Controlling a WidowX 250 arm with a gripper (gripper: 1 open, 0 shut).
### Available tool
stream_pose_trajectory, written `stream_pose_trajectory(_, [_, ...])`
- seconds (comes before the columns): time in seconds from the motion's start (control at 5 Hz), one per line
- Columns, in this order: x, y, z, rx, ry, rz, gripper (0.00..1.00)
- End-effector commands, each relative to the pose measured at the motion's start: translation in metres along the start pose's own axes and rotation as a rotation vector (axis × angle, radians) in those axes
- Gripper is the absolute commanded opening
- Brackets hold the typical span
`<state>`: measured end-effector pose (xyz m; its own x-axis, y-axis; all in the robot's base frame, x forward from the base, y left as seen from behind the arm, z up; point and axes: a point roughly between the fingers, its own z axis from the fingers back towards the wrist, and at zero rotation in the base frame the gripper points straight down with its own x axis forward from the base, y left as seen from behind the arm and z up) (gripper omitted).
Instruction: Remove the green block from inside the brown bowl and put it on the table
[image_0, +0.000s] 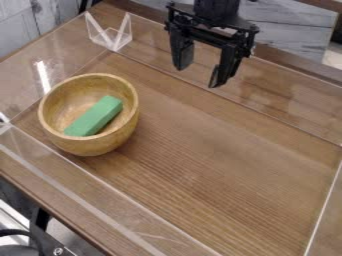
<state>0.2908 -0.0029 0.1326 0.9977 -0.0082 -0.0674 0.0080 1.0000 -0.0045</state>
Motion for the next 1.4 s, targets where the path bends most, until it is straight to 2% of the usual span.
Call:
stream_pose_trajectory(0.0, [-0.011,0.025,-0.004,0.002,-0.003,0.020,1.00])
stream_pose_trajectory(0.2, [-0.040,0.074,-0.026,0.009,0.004,0.042,1.00])
stream_pose_trajectory(0.4, [-0.065,0.123,-0.032,0.017,-0.048,0.040,1.00])
stream_pose_trajectory(0.6, [-0.073,0.145,-0.047,0.025,-0.109,0.033,1.00])
stream_pose_trajectory(1.2, [-0.057,0.138,-0.070,-0.003,-0.128,0.048,1.00])
